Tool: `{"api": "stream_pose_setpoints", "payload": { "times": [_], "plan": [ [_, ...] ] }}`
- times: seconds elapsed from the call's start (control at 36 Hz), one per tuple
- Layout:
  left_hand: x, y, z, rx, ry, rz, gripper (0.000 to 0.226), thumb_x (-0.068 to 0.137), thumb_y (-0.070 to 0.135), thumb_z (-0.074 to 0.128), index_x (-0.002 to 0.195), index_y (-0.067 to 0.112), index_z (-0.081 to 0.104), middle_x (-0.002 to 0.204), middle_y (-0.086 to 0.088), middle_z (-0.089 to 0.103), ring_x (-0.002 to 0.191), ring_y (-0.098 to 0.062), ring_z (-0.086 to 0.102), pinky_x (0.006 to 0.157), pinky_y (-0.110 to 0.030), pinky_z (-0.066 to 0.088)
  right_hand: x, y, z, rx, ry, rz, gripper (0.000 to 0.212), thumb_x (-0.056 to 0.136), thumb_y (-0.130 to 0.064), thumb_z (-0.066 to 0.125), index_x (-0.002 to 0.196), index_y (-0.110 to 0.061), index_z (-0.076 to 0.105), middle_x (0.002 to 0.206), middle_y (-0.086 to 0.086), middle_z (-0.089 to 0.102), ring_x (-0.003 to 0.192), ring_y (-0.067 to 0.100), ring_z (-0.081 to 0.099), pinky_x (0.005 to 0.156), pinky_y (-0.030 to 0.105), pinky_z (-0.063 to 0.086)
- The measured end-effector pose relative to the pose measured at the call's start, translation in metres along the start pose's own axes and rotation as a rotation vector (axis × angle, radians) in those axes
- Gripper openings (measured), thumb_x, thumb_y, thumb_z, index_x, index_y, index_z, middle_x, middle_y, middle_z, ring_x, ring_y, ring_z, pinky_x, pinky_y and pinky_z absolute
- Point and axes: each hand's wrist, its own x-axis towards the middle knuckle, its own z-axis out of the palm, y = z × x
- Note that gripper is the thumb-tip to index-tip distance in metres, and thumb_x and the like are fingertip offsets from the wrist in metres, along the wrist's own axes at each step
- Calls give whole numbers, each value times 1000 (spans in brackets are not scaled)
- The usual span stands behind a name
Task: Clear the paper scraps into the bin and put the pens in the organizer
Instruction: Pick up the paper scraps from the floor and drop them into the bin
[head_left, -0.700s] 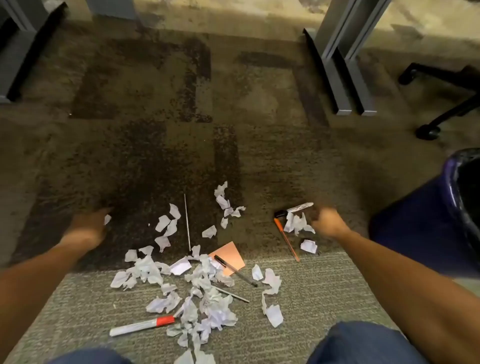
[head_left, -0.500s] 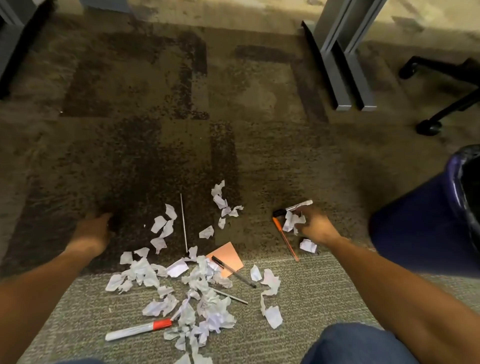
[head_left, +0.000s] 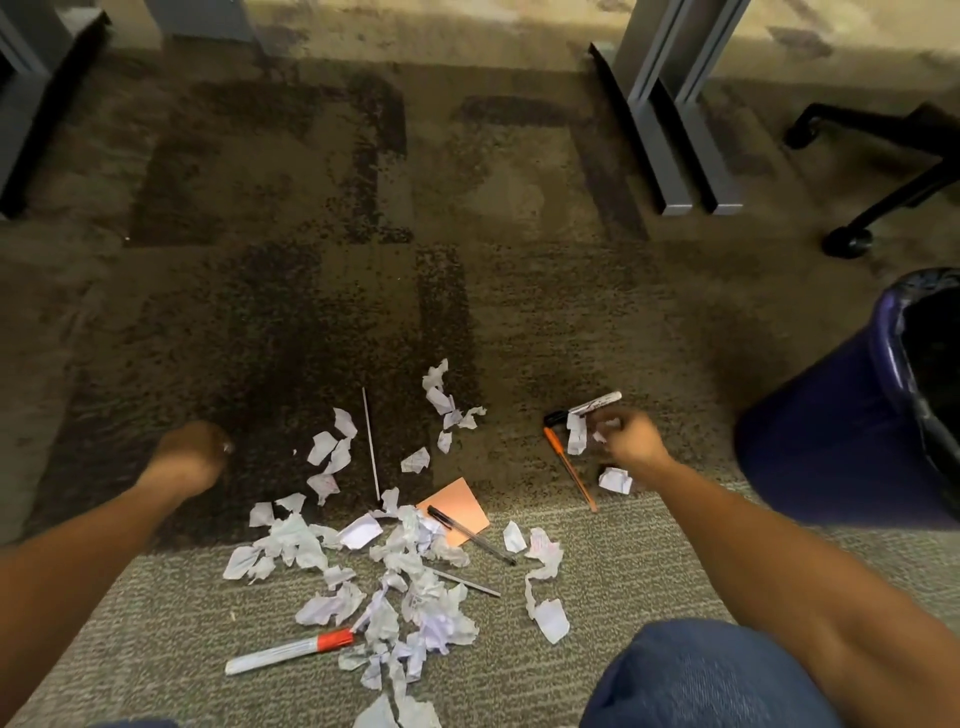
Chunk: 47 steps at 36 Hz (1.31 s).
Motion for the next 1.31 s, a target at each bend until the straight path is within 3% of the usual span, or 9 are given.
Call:
{"api": "stream_pose_setpoints", "payload": {
  "times": [0.14,0.28,0.33,0.42,0.53,0.67,0.78,1.03,1.31],
  "plan": [
    [0,21,-30,-217,75,-108,28,94,11,51,90,-13,65,97,-32,66,92,-44,64,73,-38,48,-4,0,-10,381,43,200,38,88,10,40,99,-5,73,92,11,67,94,30,59,85,44,49],
    [-3,38,-46,-509,207,-84,42,98,21,38,78,-7,61,67,-19,70,50,-15,68,40,-20,47,-10,2,-20,722,179,374,33,94,7,26,85,-2,55,90,16,60,67,21,58,55,31,47],
    [-12,45,-45,-473,234,-17,59,102,36,32,65,0,62,44,-9,63,31,-3,56,36,-15,41,-13,5,-22,657,212,385,33,94,3,24,92,-5,56,85,16,55,52,16,42,45,27,29],
    [-25,47,-37,-407,194,90,56,102,45,32,65,10,56,42,-8,61,32,-12,59,36,-17,41,-15,14,-22,487,190,321,36,94,4,26,94,-8,60,86,9,56,59,16,43,46,28,28],
    [-38,35,-10,-372,77,112,17,95,8,50,97,13,65,63,-7,68,51,-16,62,45,-23,44,-21,26,-15,271,126,250,36,87,13,34,82,-10,61,85,13,58,63,21,46,52,29,34],
    [-57,18,31,-327,-9,139,40,91,-10,39,111,11,66,86,-3,70,60,-11,59,42,-14,41,-25,32,-6,95,88,225,31,90,3,43,90,-10,72,109,9,67,102,29,60,85,35,48],
    [-68,7,50,-302,26,122,16,95,19,58,107,13,68,91,-3,70,71,-9,60,60,-21,43,-25,33,-3,-96,57,207,30,93,-16,47,111,-12,71,120,15,65,111,36,57,85,37,45],
    [-70,-1,67,-106,-93,204,45,76,48,76,110,22,61,108,-1,54,98,-16,56,82,-28,48,-23,61,17,-485,-97,97,73,88,-52,65,138,-6,38,133,29,44,122,45,48,94,44,45],
    [-82,9,82,-138,18,315,32,86,32,70,111,22,53,91,5,55,86,-16,59,72,-29,47,-28,55,17,-637,-141,26,27,99,-23,54,110,2,53,114,30,58,106,42,57,78,39,43]
  ]
}}
